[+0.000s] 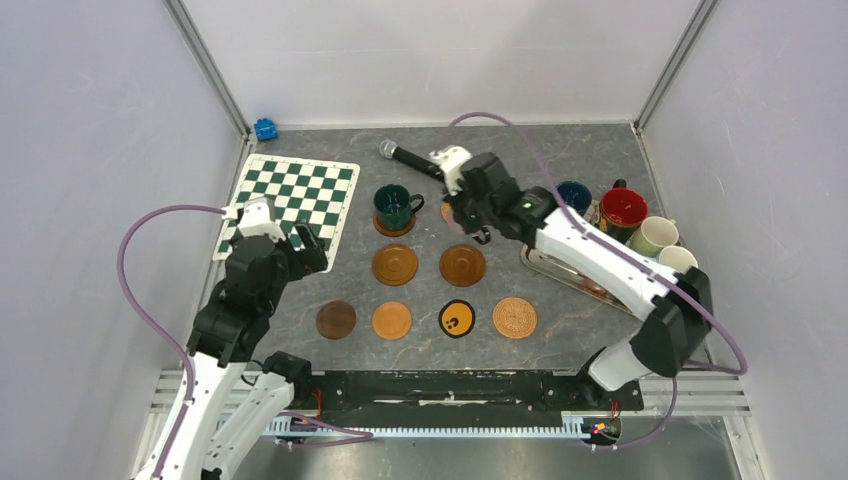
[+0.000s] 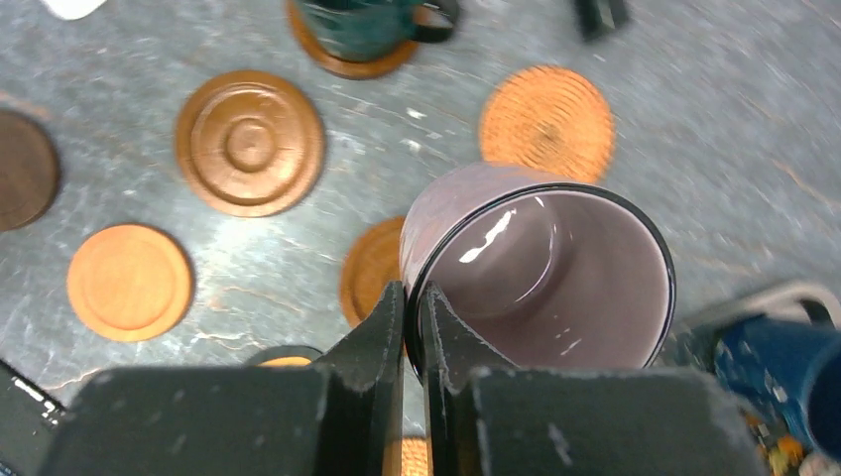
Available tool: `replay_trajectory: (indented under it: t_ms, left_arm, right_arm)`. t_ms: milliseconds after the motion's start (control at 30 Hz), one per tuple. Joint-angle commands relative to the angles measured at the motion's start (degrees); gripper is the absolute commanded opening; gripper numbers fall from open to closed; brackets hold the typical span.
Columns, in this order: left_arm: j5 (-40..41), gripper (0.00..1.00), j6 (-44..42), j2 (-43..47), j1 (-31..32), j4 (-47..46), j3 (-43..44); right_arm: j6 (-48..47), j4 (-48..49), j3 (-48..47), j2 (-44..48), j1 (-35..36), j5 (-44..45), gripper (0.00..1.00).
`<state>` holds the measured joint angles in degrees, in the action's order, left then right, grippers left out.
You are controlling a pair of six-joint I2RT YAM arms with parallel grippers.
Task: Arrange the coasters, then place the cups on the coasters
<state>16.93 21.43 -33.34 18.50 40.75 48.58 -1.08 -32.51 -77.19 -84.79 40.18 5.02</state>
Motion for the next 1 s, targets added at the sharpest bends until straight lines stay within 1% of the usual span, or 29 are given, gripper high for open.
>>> replay_trajectory:
  t_ms: [0,133,233,433,467,633,967]
  left_arm:
    - [6.8,1.00,-0.5,1.8,0.2,0.4,1.5]
    - [11.1,1.00,-0.1,4.1,0.2,0.5,1.5]
    - [13.9,1.00,0.4,4.7,0.2,0.7,1.8]
    - [15.0,1.00,0.7,5.1,0.2,1.0,1.9]
    - [14.9,1.00,0.8,5.1,0.2,1.1,1.9]
    - [15.0,1.00,0.9,5.3,0.2,1.1,2.0]
    - [14.5,1.00,0.9,5.2,0.5,0.8,1.8]
  right_arm:
    - [-5.1,6.2,-8.1,-5.8,7.0,-0.7,0.00]
    - [-6.5,6.7,-13.0,-12.5,11.8,-0.8,0.00]
    - [-7.6,7.7,-16.1,-17.4,13.9,-1.3,0.00]
    - [-10.3,6.7,-22.6,-25.3,16.0,-4.8,0.00]
    - [-11.6,6.4,-23.1,-26.2,16.3,-6.4,0.00]
    - [-17.2,4.8,-24.0,-29.4,18.2,-6.2,0.00]
    - [-19.7,2.7,-25.3,-32.5,19.7,-4.0,0.00]
